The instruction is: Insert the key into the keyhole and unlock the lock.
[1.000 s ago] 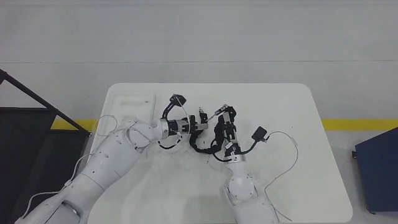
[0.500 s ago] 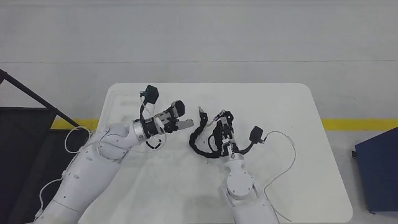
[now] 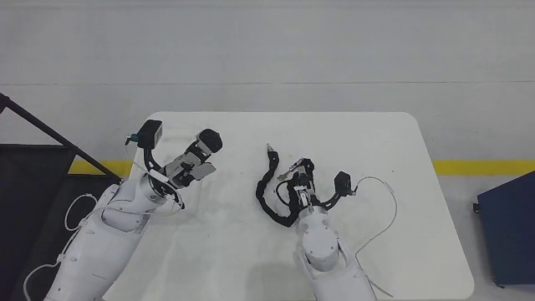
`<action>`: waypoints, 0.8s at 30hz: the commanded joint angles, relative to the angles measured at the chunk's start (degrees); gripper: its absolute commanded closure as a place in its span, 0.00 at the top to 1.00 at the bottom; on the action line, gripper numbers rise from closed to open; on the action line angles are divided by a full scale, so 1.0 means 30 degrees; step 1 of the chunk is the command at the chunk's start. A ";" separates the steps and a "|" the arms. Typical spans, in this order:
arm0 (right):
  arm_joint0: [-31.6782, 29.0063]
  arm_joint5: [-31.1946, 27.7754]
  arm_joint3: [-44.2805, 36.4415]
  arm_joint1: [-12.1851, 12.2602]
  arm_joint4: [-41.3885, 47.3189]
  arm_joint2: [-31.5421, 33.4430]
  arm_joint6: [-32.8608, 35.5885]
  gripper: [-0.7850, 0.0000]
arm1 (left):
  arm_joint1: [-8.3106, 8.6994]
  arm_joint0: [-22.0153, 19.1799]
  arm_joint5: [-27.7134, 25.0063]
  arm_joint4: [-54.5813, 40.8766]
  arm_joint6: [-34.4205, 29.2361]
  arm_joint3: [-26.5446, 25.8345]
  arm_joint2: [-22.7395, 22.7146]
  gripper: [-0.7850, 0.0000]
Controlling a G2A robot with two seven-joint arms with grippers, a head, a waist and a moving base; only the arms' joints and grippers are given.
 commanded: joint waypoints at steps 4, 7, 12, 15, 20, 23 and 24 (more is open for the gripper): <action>0.0522 0.0643 0.0128 -0.0008 -0.0341 -0.0157 -0.0137 0.00 | 0.0000 0.0001 -0.0002 -0.0013 0.0001 0.0000 -0.0001 1.00; 0.0738 0.0964 0.0185 -0.0029 -0.0419 -0.0303 -0.0208 1.00 | 0.0000 0.0001 -0.0002 -0.0013 0.0001 0.0000 -0.0001 1.00; 0.1067 0.1351 0.0272 -0.0087 -0.0389 -0.0615 -0.0275 1.00 | 0.0000 0.0001 -0.0002 -0.0013 0.0001 0.0000 -0.0001 1.00; 0.1223 0.1481 0.0322 -0.0095 -0.0415 -0.0687 -0.0261 1.00 | 0.0000 0.0001 -0.0002 -0.0013 0.0001 0.0000 -0.0001 1.00; 0.1465 0.0876 -0.0066 -0.0068 -0.0311 -0.0482 -0.0461 1.00 | 0.0000 0.0001 -0.0002 -0.0013 0.0001 0.0000 -0.0001 1.00; 0.1612 0.0257 -0.0422 -0.0062 0.0069 -0.0204 -0.0766 1.00 | 0.0000 0.0001 -0.0002 -0.0013 0.0001 0.0000 -0.0001 1.00; 0.1650 0.0086 -0.0583 -0.0067 0.0310 -0.0114 -0.0810 1.00 | 0.0000 0.0001 -0.0002 -0.0013 0.0001 0.0000 -0.0001 1.00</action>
